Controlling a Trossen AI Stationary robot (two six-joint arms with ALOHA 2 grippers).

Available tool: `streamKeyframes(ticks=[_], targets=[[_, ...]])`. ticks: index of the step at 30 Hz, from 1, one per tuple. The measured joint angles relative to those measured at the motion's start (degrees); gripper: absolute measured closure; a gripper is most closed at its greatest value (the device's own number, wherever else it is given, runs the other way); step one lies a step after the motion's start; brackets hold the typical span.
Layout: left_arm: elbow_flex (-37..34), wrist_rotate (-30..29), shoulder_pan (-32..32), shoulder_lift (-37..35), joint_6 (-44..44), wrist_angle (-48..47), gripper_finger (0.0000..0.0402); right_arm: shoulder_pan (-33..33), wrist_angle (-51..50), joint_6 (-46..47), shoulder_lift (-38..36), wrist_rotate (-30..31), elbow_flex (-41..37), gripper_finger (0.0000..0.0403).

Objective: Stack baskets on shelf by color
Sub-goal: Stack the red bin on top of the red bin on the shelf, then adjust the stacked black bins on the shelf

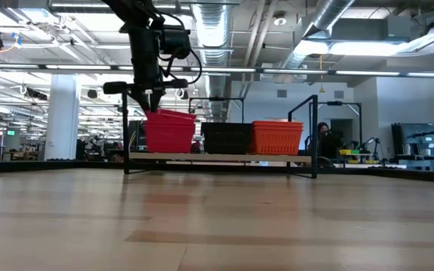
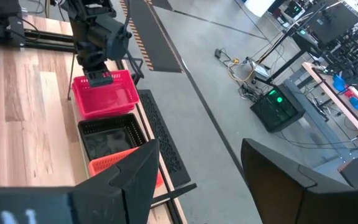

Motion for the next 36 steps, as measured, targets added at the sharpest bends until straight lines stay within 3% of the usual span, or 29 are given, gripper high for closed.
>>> streamKeyframes(ticks=[5,10,18,24,28,33,36], targets=[[0.1,-0.5,0.0,-0.1,3.2,0.2,0.0366,0.0,0.0,0.0,0.6,0.1,0.1,0.0157],[0.6,-0.6,0.0,-0.1,5.0,-0.3,0.0303,0.0,0.0,0.0,2.1,0.1,0.1,0.0157],[7.0,1.4,0.7,-0.1,12.1,-1.2,0.0218,-0.5,-2.1,-0.9,4.7,0.1,0.0,0.0157],[13.7,4.4,-0.4,-0.1,14.9,-3.9,0.0200,-3.4,-2.2,-1.1,5.1,0.1,0.0,0.0157],[15.9,7.9,-4.7,-0.1,17.0,-6.7,0.0200,-6.2,-2.9,0.6,4.9,0.1,0.0,0.0157],[16.2,1.4,-14.0,-0.7,18.6,-8.9,0.0200,-11.0,-6.7,4.9,5.1,0.1,-1.0,0.0157],[16.2,-2.0,-19.8,-0.8,17.6,-11.8,0.0200,-13.8,-7.0,5.3,5.3,-3.0,-2.1,0.0158]])
